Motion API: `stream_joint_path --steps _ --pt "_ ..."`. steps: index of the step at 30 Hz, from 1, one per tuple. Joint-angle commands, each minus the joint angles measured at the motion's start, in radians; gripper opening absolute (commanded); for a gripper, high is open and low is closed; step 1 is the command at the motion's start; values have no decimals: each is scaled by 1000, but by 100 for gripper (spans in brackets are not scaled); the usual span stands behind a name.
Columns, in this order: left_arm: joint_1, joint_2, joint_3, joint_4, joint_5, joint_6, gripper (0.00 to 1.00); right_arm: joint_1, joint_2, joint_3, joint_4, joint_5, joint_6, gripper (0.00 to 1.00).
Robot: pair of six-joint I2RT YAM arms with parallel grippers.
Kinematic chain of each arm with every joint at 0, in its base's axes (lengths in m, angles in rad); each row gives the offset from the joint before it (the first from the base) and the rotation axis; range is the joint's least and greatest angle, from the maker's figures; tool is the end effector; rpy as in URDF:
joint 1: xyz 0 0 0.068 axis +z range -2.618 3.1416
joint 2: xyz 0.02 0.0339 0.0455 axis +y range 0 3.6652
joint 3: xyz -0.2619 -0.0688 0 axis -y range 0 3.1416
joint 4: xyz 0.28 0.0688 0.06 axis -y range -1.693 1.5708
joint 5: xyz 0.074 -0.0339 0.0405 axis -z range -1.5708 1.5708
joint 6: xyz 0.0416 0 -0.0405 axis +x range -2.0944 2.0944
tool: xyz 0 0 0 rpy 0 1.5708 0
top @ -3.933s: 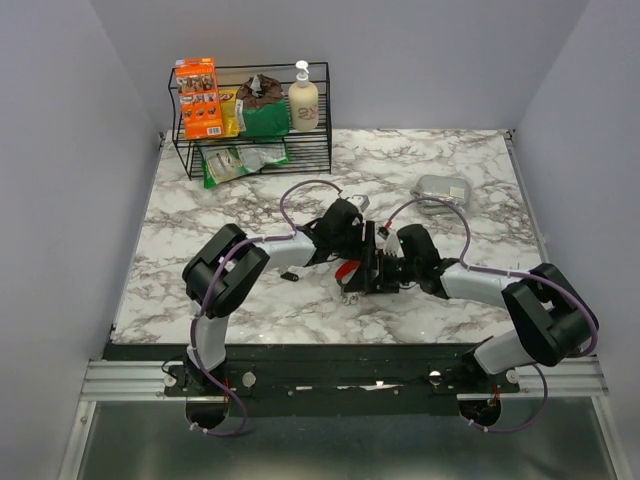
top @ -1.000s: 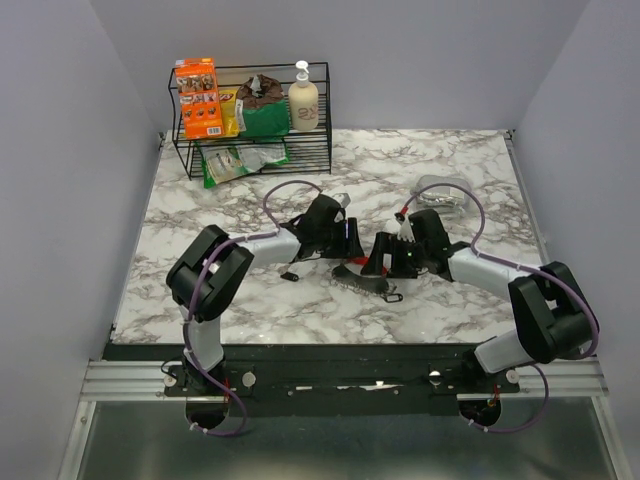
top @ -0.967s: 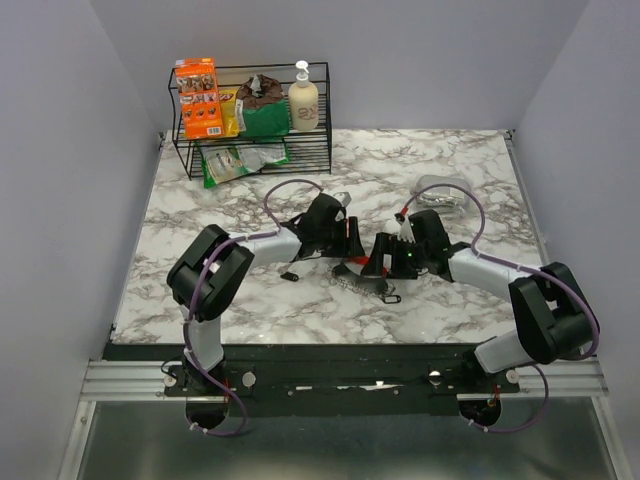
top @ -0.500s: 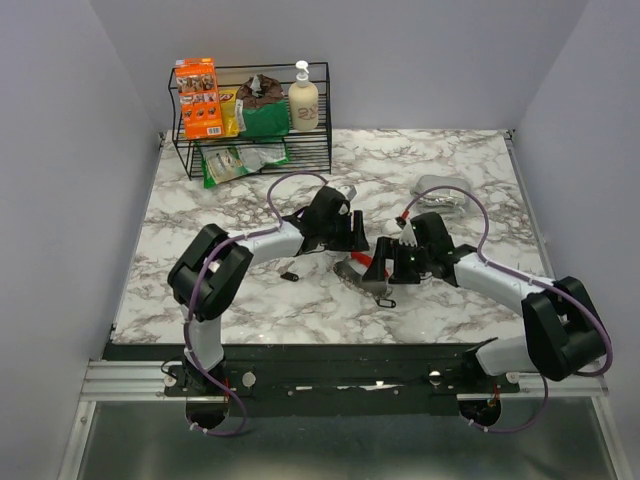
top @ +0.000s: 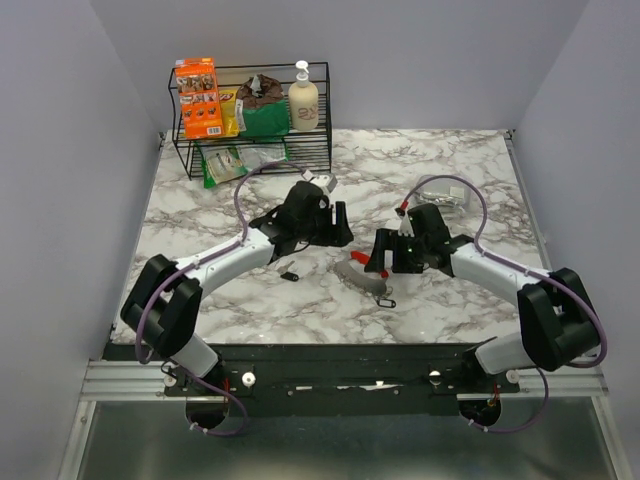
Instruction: Put the keys on the keyring
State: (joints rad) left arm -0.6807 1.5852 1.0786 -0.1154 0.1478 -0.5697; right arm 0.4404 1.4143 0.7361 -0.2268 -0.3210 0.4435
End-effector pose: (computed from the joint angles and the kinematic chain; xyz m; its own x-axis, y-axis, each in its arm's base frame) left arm 0.3002 -0.2510 0.2249 -0.7672 -0.0652 -0.6381 0.3582 0.7816 -0.5106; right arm 0.2703 0.1419 0.1540 -0.8918 0.0299 -0.4515 -0.2194 0.8441 0.4892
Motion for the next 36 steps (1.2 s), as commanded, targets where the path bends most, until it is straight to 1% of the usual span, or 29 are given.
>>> stream_joint_path --steps 1,7,12,19,29,36 --pt "12 -83 -124 -52 -45 -18 73 6 60 39 15 66 -26 100" --pt "17 -137 -278 17 -22 -85 74 6 139 83 35 99 -26 100" --pt "18 -131 -362 132 24 -140 74 7 173 94 47 57 -26 100" --pt "18 -80 -376 187 58 -162 74 18 150 16 82 -16 -2 100" --pt "18 -47 -356 171 59 -141 74 81 112 -83 107 -82 55 100" --pt "18 -67 -353 152 55 -128 74 101 61 -122 92 -113 81 100"
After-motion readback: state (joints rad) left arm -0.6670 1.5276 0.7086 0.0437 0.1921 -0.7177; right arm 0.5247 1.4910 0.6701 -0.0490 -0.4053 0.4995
